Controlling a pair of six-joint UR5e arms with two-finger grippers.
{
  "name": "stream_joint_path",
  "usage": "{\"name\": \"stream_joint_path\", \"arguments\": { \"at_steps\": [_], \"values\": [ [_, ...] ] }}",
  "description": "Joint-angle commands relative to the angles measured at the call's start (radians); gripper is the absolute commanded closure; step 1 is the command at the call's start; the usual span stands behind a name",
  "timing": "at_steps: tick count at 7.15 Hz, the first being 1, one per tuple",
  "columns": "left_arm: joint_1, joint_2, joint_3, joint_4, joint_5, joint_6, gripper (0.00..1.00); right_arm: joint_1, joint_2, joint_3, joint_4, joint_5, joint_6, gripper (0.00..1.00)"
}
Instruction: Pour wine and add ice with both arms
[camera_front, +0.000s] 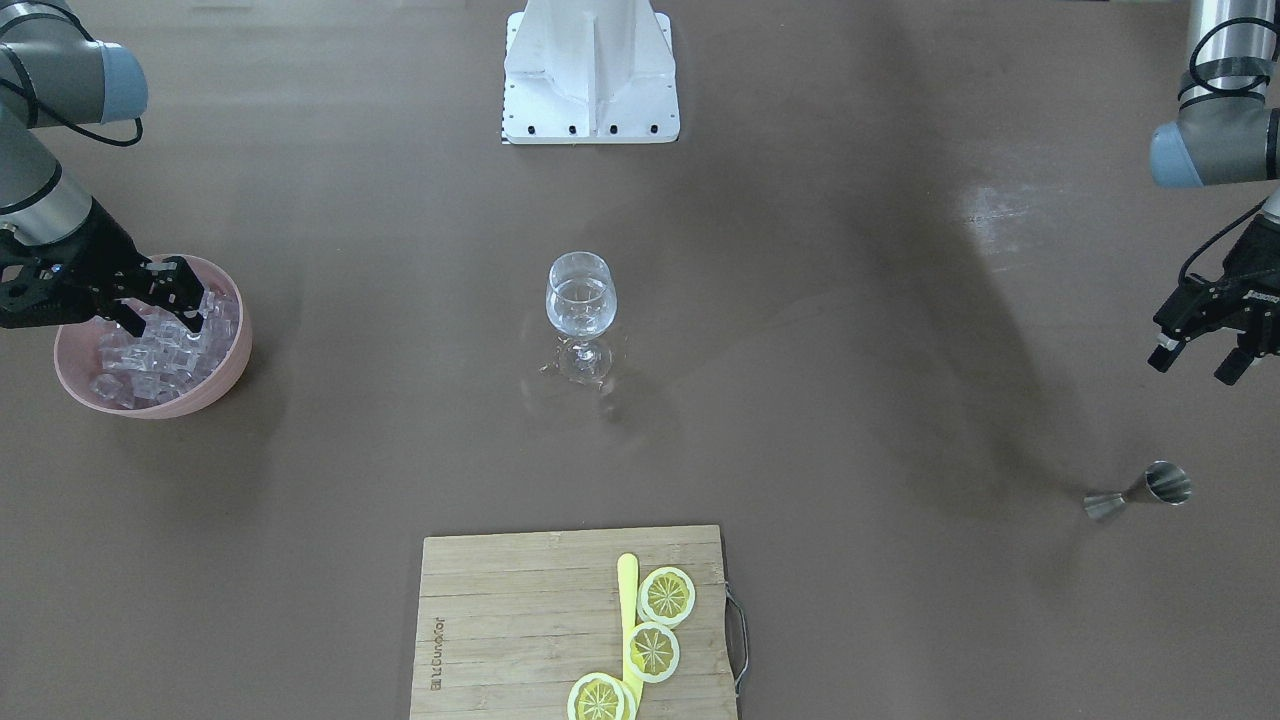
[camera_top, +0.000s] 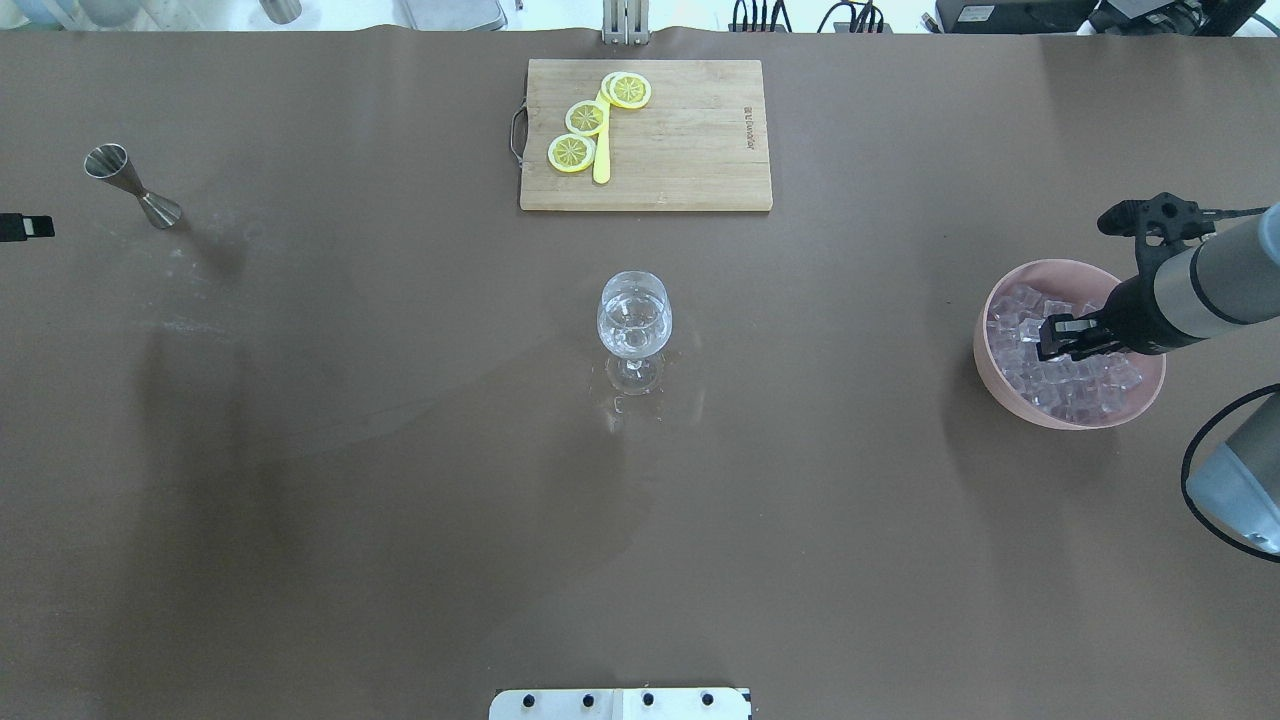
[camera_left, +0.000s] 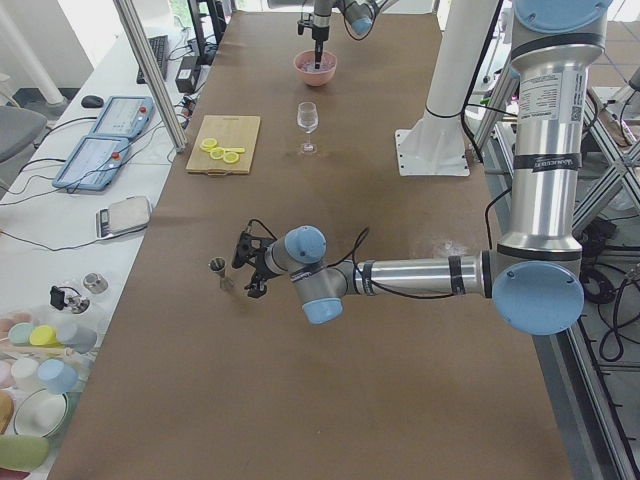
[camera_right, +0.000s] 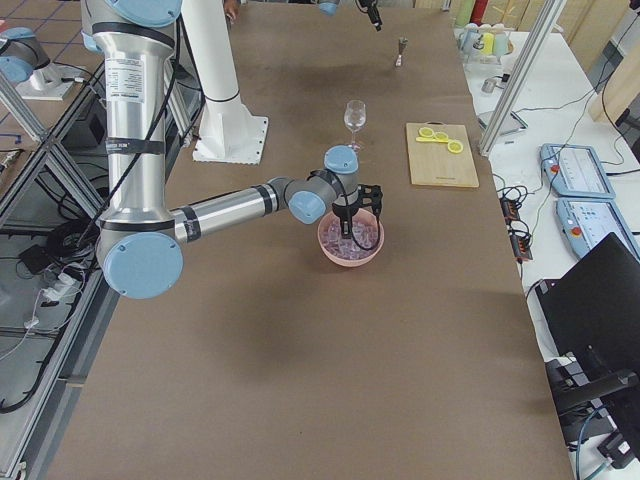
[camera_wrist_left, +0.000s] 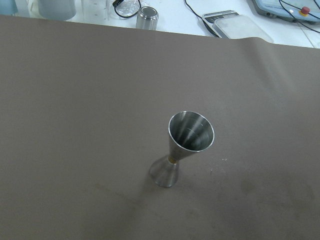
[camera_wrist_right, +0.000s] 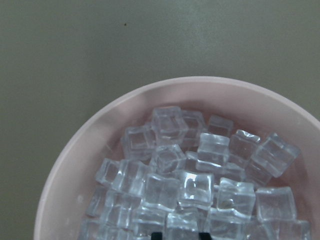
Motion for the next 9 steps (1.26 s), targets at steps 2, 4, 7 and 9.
{"name": "stream_joint_path", "arguments": {
  "at_steps": [2, 4, 7, 9],
  "values": [
    [0.0, 0.0, 0.0, 0.0, -0.002, 0.001, 0.01, 0.041, 0.009, 0.086, -0.084, 0.046, -0.005, 1.0],
    [0.0, 0.0, 0.0, 0.0, -0.006, -0.001, 0.01, 0.055, 0.223, 0.215, -0.429, 0.056, 0.014, 1.0],
    [0.0, 0.0, 0.002, 0.005, -0.006, 0.001, 0.01, -0.069, 0.588, 0.17, -0.62, 0.007, 0.345, 1.0],
    [-0.016, 0.012, 0.002, 0.003, -0.009, 0.001, 0.01, -0.136, 0.856, -0.052, -0.621, -0.049, 0.474, 1.0]
  ]
}}
